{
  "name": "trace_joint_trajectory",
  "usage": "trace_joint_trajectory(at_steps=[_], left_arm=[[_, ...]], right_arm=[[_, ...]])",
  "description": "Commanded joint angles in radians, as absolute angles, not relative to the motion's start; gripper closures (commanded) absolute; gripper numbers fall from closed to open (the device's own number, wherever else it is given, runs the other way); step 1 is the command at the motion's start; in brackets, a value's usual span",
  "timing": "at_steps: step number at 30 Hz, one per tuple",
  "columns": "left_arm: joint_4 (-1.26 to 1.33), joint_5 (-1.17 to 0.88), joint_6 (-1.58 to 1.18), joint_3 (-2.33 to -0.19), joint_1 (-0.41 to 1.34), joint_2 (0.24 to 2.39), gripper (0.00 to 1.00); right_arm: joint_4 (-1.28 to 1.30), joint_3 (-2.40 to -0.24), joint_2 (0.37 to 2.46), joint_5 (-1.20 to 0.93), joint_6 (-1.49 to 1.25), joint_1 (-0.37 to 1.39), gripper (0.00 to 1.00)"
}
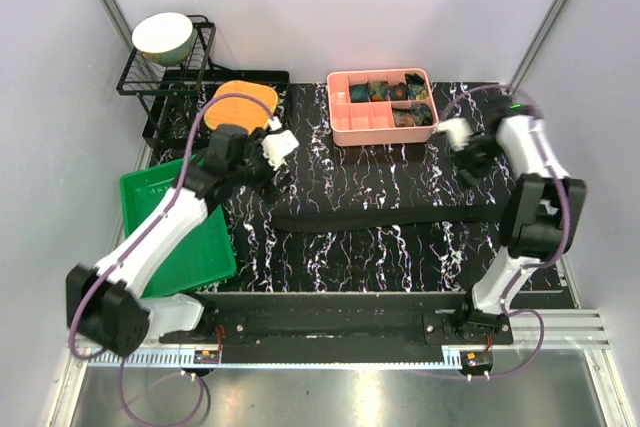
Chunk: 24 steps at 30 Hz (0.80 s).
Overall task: Roll the ties
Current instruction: Flatten out the tie at the center of the board, then roll the tie at the center of the board.
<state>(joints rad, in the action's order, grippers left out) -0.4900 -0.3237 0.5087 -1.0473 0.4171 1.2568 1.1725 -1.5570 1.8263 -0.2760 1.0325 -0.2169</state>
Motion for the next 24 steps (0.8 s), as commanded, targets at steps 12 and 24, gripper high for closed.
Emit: trace_joint_trajectory(at_steps=[12,24], left_arm=[[-0.445,-0.434,0.602,-0.913,0.457,1.218,0.01],[-0.479,-0.342,0.839,-1.020,0.693,1.475,0.01]], right_arm=[[0.836,-1.215,1.925,-0.154,0.652,0.134,0.73],[0.854,-1.123,1.888,-0.048,0.891,-0.052,0.75]])
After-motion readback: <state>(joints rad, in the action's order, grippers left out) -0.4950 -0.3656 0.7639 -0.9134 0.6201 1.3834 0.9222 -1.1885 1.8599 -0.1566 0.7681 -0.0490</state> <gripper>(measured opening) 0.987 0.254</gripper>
